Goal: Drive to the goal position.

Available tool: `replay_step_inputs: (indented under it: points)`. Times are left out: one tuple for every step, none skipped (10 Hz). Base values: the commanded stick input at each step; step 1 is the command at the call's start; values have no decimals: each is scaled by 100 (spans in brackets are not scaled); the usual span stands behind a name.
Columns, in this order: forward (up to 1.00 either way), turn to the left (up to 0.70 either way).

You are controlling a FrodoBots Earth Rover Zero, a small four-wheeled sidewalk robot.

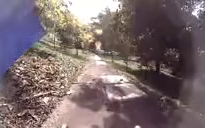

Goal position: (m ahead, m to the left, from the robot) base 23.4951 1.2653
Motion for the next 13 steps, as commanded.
replay_step_inputs:
  points:
    - [50, 20]
    - [50, 13]
    - [50, 0]
    - [50, 0]
    - [50, 0]
    - [50, 0]
    - [50, 0]
    - [50, 0]
    - [50, 0]
    - [50, 0]
    - [50, 0]
    - [50, 0]
    - [50, 0]
